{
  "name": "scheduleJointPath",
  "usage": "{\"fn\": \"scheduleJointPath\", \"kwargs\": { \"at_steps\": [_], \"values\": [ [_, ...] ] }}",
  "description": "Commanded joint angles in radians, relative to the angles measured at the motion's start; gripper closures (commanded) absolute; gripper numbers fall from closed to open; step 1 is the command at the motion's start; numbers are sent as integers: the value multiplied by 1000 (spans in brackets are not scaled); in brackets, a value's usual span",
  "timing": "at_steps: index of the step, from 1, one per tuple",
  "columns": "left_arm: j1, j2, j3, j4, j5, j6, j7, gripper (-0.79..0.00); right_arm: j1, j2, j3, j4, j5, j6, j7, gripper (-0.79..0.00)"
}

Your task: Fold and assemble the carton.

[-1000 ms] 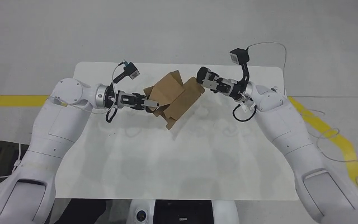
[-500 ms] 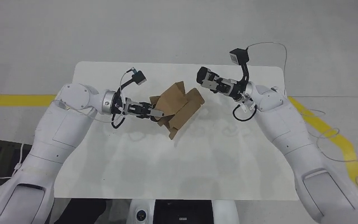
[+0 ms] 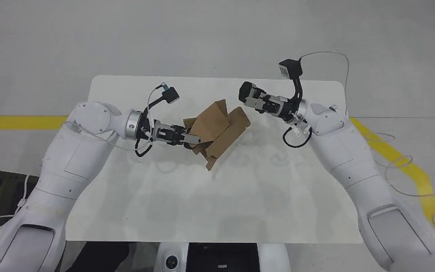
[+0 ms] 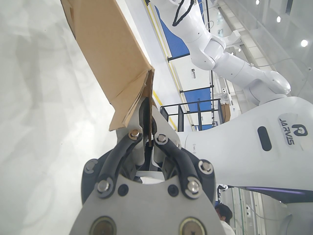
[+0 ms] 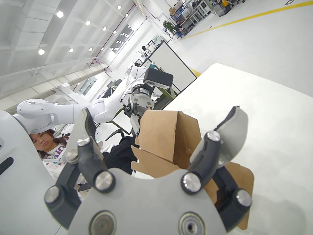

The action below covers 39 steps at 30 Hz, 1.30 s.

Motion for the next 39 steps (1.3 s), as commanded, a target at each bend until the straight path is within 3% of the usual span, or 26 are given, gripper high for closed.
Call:
{"fn": "scheduleJointPath", "kwargs": {
  "at_steps": [1, 5, 10, 18, 29, 39],
  "values": [
    [0, 0, 0, 0, 0, 0, 0, 0, 0, 0, 0, 0, 1, 0, 0, -785],
    [12, 3, -4, -26, 38, 4, 19, 0, -16, 2, -2, -35, -2, 51, 4, -785],
    [-8, 13, -4, -25, 96, 18, -17, 0, -18, 24, 31, -52, 77, 161, 161, -785],
    [-37, 36, 20, -39, 88, 30, -29, 0, -58, 79, 82, -208, 271, 425, 425, -785],
    [-62, 72, 110, -115, -6, 53, -53, 0, -84, 116, 80, -289, 305, 539, 539, -785],
    [-78, 100, 169, -144, -89, 48, -48, 0, -88, 113, 19, -296, 345, 547, 548, -785]
  ]
}}
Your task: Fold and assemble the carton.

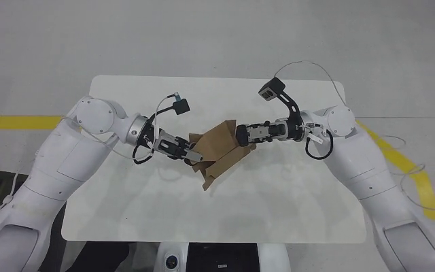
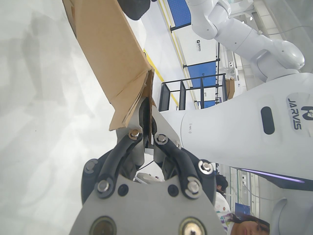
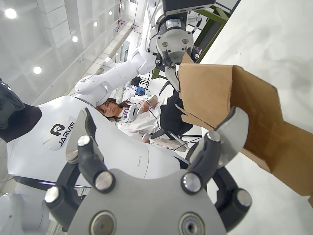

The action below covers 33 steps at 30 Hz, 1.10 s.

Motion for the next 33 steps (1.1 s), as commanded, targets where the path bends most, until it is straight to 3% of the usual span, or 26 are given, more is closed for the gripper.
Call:
{"fn": "scheduleJointPath", "kwargs": {
  "at_steps": [1, 9, 26, 33],
  "values": [
    [-2, 4, 9, -5, -15, 0, 0, 0, -1, 0, -7, 1, 1, -2, -2, -785],
    [-12, 19, 39, -26, -44, -6, 6, 0, 2, -4, -28, 6, 16, -11, -11, -785],
    [-12, 19, 39, -26, -44, -6, 6, 0, 2, -4, -28, 6, 16, -11, -11, -785],
    [-17, 36, 62, -35, 1, -30, 30, 0, 15, 21, 2, 91, -66, -44, -44, -785]
  ]
}}
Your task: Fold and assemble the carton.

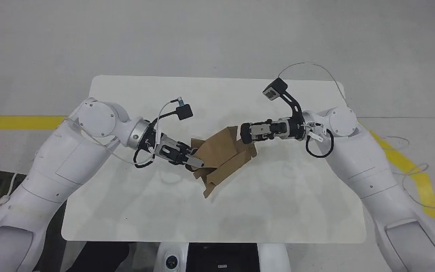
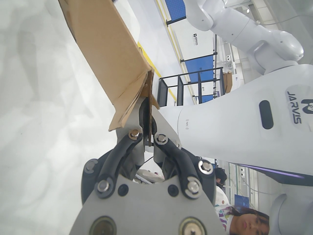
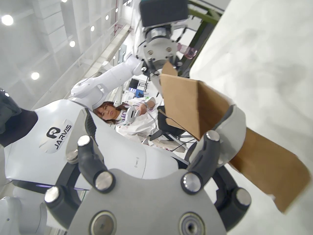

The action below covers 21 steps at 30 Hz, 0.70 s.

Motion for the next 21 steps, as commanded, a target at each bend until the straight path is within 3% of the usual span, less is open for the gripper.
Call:
{"fn": "scheduleJointPath", "kwargs": {
  "at_steps": [1, 9, 19, 21],
  "values": [
    [-2, 5, 7, 2, 0, -6, 6, 0, -3, 10, 6, 16, -31, -17, -17, -785],
    [-17, 27, 18, 4, -32, -24, 25, 0, -18, 50, -5, 70, -114, -97, -97, -785],
    [-23, 49, 13, -11, -106, -26, 26, 0, -14, 55, -124, 100, -81, -140, -140, -785],
    [-24, 52, 13, -9, -118, -25, 25, 0, -11, 56, -142, 103, -64, -142, -142, -542]
  ]
}}
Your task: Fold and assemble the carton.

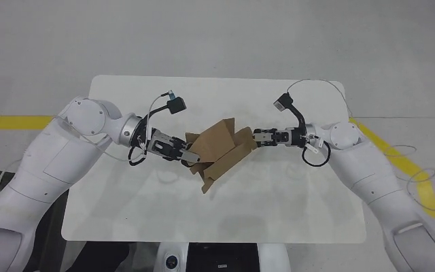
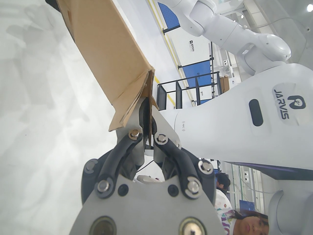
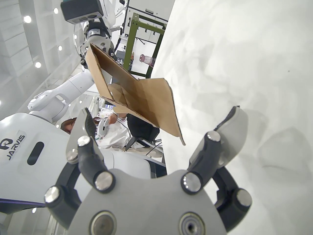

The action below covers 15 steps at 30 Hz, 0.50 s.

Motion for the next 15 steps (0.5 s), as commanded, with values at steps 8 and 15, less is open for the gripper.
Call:
{"fn": "scheduleJointPath", "kwargs": {
  "at_steps": [8, 15],
  "values": [
    [-4, 9, -1, 10, -34, 1, -1, 0, 10, 12, -52, 5, 53, -2, -2, 0],
    [-4, 14, -4, 17, -48, 3, -3, 0, 17, 20, -77, 3, 78, -5, -5, 0]
  ]
}}
